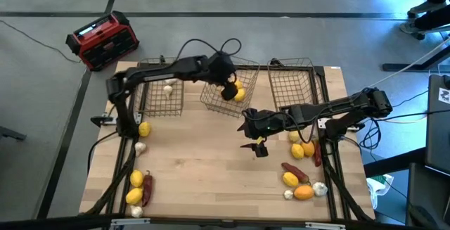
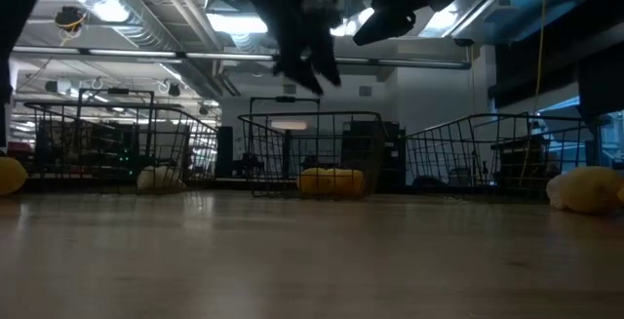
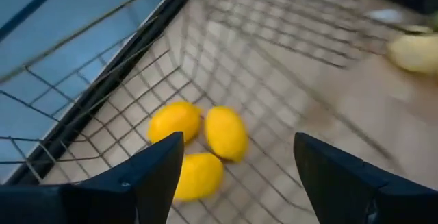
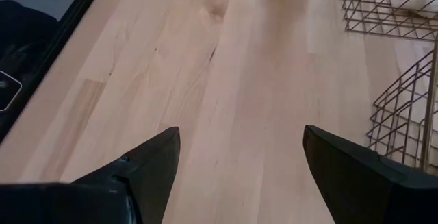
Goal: Sort produce into baskets
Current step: Put the bell pepper into the right wire basket
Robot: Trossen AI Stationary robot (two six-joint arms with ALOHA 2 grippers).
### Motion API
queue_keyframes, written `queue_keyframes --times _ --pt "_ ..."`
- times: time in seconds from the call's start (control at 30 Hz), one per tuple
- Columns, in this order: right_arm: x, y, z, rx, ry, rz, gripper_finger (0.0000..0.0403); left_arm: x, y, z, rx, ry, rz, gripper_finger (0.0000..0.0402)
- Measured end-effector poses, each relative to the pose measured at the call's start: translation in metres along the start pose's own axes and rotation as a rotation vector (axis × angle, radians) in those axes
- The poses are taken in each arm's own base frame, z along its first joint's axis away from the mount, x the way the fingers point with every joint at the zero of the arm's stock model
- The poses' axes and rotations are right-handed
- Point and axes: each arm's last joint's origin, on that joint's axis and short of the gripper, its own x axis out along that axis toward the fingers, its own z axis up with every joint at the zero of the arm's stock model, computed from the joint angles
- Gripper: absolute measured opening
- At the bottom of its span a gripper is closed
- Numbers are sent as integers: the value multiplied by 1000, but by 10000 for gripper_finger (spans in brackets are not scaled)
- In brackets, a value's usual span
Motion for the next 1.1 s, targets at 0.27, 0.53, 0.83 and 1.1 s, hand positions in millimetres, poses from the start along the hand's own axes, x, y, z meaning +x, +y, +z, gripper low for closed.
queue_keyframes --times 0.27,0.53,0.83,1.1 --pt "0 0 -4 0 40 1 308 -69 -50 -18 117 60 -75 269" --pt "0 0 -9 0 94 -30 308 -100 -110 -64 161 287 -130 269" --pt "0 -1 -9 -23 93 -51 308 -131 -169 -129 132 441 -81 269" --pt "0 -4 -2 -50 26 -132 308 -154 -192 -186 20 507 90 269"
